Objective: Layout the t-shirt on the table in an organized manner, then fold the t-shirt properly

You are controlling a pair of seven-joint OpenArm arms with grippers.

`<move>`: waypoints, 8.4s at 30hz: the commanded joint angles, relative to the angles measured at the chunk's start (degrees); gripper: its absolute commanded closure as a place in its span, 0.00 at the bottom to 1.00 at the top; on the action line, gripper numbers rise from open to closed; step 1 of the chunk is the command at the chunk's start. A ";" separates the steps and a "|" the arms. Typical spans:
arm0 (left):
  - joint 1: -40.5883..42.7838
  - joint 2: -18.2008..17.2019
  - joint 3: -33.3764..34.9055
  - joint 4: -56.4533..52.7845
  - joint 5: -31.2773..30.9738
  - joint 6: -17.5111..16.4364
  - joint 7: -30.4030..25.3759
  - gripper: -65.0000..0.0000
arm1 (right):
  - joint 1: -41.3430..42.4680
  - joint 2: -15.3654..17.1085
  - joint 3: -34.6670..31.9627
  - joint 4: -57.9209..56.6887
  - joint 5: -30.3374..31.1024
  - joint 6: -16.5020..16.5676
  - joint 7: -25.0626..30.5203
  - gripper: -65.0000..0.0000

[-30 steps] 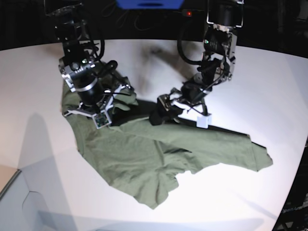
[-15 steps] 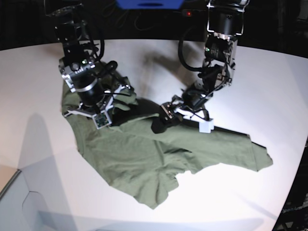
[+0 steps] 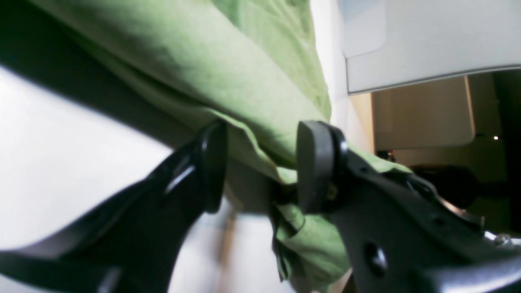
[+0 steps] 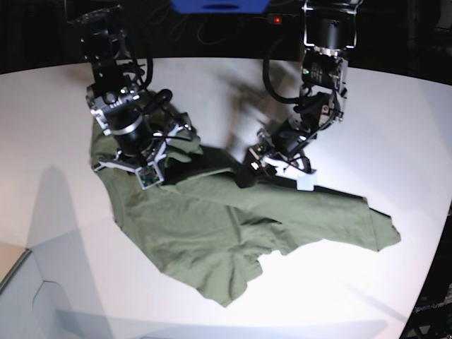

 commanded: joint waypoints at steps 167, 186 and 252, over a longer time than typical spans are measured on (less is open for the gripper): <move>-48.44 -13.15 0.24 -28.72 27.77 28.26 -17.99 1.00 | 0.15 1.36 0.23 -0.44 -0.10 -0.19 0.57 1.00; -39.12 -11.13 10.35 -30.48 27.24 28.26 -28.62 0.58 | 0.32 1.09 0.23 -0.53 -0.10 -0.19 -1.10 1.00; -8.17 -11.30 10.00 -6.83 27.60 28.35 -21.24 0.99 | 0.41 1.09 0.14 -0.62 -0.10 -0.19 -1.10 1.00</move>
